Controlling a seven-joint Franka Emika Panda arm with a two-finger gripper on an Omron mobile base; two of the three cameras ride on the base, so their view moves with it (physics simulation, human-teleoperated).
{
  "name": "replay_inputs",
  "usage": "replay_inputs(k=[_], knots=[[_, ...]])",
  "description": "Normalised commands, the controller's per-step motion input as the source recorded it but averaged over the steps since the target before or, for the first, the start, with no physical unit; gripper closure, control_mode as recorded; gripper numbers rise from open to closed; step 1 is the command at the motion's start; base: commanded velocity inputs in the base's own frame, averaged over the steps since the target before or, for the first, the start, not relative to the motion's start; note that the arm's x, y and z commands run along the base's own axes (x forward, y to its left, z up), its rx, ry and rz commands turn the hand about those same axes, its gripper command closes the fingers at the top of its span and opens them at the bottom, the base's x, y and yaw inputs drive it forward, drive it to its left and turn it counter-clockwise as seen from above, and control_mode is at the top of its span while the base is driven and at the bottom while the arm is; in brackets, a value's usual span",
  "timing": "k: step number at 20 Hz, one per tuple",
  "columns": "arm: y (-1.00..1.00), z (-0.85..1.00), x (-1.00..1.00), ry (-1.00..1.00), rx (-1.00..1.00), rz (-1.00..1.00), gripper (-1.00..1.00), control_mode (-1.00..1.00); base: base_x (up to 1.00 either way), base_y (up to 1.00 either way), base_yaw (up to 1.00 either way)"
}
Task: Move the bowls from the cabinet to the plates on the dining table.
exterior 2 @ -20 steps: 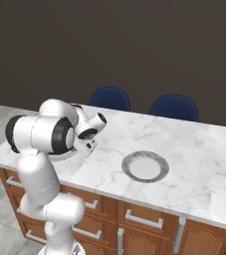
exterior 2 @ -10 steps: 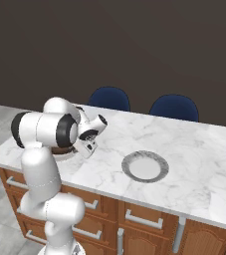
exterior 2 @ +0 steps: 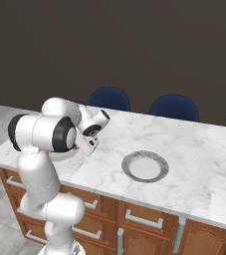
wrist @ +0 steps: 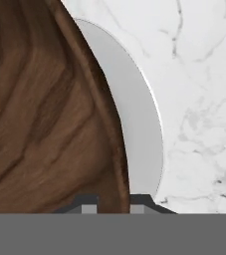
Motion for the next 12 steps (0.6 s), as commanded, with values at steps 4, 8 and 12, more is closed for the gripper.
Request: replay_inputs(k=[4, 8, 12], knots=[[-0.03, 0.1, -0.26, 0.06, 0.0, 0.03, 1.0, -1.0, 0.0, 0.0, 0.0], [0.04, -0.12, -0.38, 0.09, -0.03, 0.06, 1.0, -1.0, 0.0, 0.0, 0.0], [0.01, -0.21, -0.1, 0.03, -0.05, 0.05, 1.0, -1.0, 0.0, 0.0, 0.0]])
